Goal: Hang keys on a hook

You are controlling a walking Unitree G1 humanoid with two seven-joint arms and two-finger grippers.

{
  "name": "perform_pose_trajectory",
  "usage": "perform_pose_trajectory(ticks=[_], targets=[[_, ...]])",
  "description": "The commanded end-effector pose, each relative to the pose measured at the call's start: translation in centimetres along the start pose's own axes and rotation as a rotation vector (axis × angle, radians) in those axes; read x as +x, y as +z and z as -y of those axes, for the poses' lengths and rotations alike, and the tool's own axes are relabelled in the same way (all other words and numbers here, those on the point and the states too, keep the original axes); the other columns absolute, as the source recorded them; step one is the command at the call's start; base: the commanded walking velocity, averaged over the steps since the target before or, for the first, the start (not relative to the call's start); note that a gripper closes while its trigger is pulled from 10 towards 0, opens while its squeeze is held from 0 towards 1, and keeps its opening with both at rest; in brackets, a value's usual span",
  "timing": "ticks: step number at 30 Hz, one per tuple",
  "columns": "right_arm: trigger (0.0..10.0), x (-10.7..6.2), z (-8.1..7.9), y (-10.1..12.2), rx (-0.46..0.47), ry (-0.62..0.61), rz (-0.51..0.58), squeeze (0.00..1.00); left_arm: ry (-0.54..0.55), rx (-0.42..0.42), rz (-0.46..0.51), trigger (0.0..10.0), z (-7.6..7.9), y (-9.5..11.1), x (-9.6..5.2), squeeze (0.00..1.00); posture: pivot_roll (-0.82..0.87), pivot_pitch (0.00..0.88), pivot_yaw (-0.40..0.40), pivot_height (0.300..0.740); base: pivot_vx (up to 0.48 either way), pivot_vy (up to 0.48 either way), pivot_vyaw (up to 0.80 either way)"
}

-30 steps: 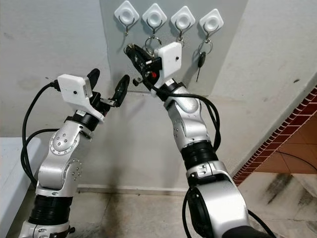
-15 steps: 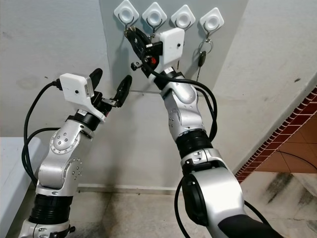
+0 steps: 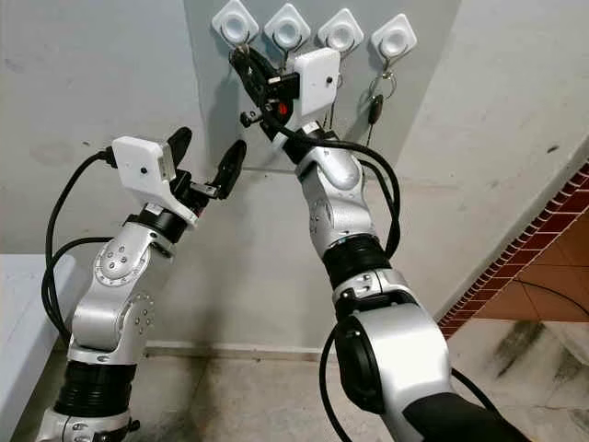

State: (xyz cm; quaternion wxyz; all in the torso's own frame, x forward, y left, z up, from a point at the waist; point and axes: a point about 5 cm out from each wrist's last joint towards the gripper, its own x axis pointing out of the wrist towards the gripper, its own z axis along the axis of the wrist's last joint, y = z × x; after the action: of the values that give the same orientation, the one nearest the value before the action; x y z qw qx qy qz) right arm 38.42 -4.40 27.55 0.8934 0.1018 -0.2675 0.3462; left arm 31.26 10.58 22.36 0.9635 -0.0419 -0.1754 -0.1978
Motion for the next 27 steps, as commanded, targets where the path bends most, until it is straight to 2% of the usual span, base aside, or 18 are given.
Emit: perform_pose_trajectory(ticks=[1,8,18,27], targets=[[10.0,0.7,0.0,0.8,0.002,0.005,0.024,0.00,-0.012,0.005,0.013,10.0,0.3,0.4,0.1,0.00,0.03,0.055,-0.073,0.740,0.000,0.000,0.00],[10.0,0.6,-0.2,0.3,0.042,0.004,0.010,0.00,-0.009,0.004,0.017,10.0,0.3,0.5,0.0,0.00,0.03,0.062,-0.071,0.740,0.000,0.000,0.00],[10.0,0.3,-0.6,-0.9,0.163,0.007,-0.030,0.00,0.000,0.000,0.015,10.0,0.2,0.6,0.0,0.00,0.03,0.072,-0.074,0.740,0.000,0.000,0.00],[10.0,-0.1,-1.0,-1.4,0.187,0.011,-0.039,0.00,0.002,-0.006,0.013,10.0,0.2,0.6,0.0,0.00,0.03,0.074,-0.072,0.740,0.000,0.000,0.00]])
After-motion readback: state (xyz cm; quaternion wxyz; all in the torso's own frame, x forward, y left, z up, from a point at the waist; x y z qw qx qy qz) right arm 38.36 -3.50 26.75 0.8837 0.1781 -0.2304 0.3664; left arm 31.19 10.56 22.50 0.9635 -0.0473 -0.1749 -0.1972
